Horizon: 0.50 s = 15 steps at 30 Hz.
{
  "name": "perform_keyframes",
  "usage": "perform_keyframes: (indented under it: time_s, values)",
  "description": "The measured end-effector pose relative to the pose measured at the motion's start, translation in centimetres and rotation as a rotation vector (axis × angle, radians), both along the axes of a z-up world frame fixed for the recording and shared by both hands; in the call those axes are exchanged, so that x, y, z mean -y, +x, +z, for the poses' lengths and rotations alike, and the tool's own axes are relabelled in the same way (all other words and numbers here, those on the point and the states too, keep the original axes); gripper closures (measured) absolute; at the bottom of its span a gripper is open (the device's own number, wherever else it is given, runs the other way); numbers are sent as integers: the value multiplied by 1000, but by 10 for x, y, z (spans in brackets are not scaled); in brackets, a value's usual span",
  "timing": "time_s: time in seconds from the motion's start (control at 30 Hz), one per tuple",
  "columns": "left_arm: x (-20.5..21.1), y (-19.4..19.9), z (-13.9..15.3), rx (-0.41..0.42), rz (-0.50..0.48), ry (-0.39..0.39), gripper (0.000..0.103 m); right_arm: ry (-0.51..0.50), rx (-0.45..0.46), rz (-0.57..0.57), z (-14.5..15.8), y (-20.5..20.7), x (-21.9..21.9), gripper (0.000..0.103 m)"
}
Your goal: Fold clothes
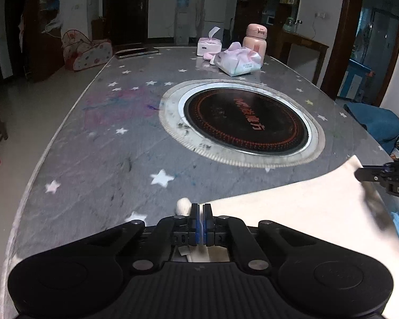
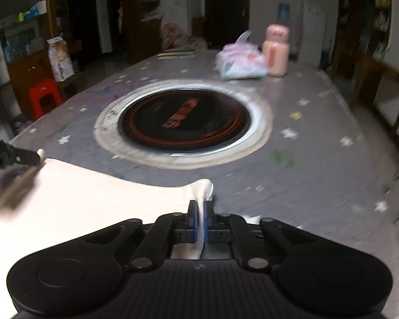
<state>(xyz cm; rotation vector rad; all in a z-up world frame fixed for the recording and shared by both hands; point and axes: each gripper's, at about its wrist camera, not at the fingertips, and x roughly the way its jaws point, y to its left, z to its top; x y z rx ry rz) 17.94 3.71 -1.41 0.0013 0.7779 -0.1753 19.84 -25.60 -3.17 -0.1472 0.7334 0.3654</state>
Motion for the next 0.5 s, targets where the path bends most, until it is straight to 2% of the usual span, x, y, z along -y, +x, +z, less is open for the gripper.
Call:
perform_keyframes:
  time_s: [0.1,0.2,0.27,0.5]
  values:
    - [6,11,-6,1,9,2,98,-36,0,-6,-5,2,1,99]
    - [4,12,-2,-4,20,-24,96,-57,2,-20,-6,2,3,89]
    - [1,5,6,11,21,-23,93,-48,4,-19,0,-1,5,88]
    - [3,-56,26,2,-109,-109,94,-11,-7,79,19,-34,-2,80]
